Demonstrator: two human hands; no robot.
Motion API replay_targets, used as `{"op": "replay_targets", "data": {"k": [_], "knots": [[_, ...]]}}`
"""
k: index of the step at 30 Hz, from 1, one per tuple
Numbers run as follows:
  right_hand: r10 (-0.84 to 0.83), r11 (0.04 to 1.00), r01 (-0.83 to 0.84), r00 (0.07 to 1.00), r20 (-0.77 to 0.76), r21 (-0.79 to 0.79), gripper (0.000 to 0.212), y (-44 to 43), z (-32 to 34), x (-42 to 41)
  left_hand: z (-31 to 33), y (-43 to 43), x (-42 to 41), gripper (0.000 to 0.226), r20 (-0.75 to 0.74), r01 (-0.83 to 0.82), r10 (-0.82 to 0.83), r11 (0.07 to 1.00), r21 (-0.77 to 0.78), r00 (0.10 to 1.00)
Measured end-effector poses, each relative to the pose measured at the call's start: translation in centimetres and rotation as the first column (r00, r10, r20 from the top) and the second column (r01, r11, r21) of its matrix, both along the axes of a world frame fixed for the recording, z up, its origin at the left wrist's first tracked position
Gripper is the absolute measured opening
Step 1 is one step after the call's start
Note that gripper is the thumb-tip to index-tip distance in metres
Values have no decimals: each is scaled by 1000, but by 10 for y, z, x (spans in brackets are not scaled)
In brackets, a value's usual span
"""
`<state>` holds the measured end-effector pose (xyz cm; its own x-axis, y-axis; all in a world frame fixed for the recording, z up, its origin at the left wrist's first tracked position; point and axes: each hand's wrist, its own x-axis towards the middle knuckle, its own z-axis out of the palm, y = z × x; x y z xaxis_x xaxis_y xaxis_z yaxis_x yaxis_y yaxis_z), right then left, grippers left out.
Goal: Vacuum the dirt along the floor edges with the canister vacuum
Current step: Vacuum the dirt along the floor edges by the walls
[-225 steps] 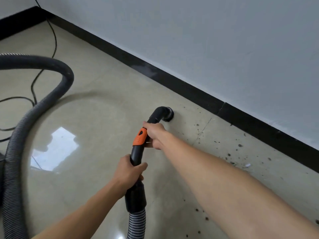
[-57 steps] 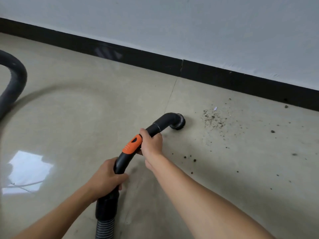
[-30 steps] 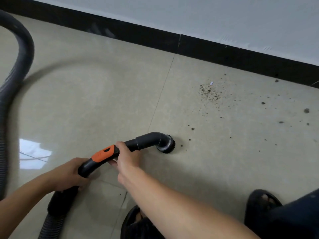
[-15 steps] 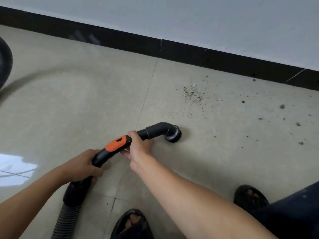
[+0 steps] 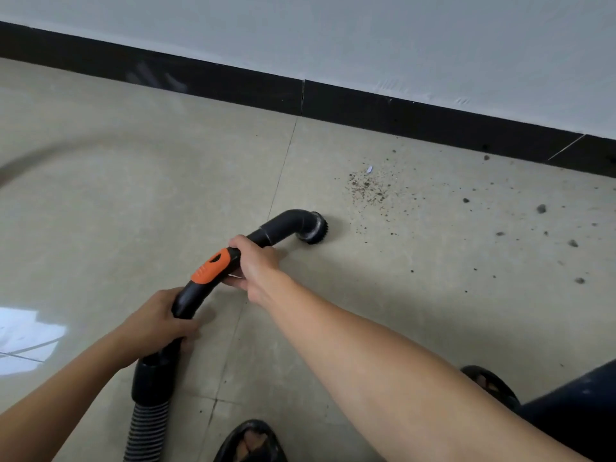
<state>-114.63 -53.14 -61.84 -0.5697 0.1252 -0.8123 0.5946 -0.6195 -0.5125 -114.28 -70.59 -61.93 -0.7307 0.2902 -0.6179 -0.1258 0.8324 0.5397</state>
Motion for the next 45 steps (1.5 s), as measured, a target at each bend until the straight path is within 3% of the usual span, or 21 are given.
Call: {"op": "replay_targets", "data": {"k": [4, 10, 12, 19, 29, 37, 45], "knots": [[14, 1000, -14, 1000, -10, 14, 13, 5, -2, -6, 1, 8, -3, 17, 11, -26, 26, 999, 20, 1000], [-198, 977, 197, 980, 3, 85, 10, 60, -16, 10, -1, 66, -11, 17, 37, 132, -135, 989, 69, 990], [-174, 981, 173, 985, 5, 93, 10, 63, -14, 1, -3, 69, -13, 16, 35, 94, -97, 993, 78, 995], [154, 986, -153, 988, -21, 63, 10, 22, -1, -53, -1, 32, -20, 12, 0, -178, 179, 982, 64, 984], [-94, 986, 97, 995, -31, 136, 13, 116, -25, -28, -8, 119, -29, 12, 46, 16, -23, 988, 152, 999], [128, 983, -122, 991, -35, 137, 10, 90, -12, -77, -9, 97, -46, 11, 9, -150, 150, 978, 148, 989], [9, 985, -1, 999, -43, 173, 9, 161, -16, -64, -14, 161, -56, 13, 16, -25, 23, 981, 190, 1000]]}}
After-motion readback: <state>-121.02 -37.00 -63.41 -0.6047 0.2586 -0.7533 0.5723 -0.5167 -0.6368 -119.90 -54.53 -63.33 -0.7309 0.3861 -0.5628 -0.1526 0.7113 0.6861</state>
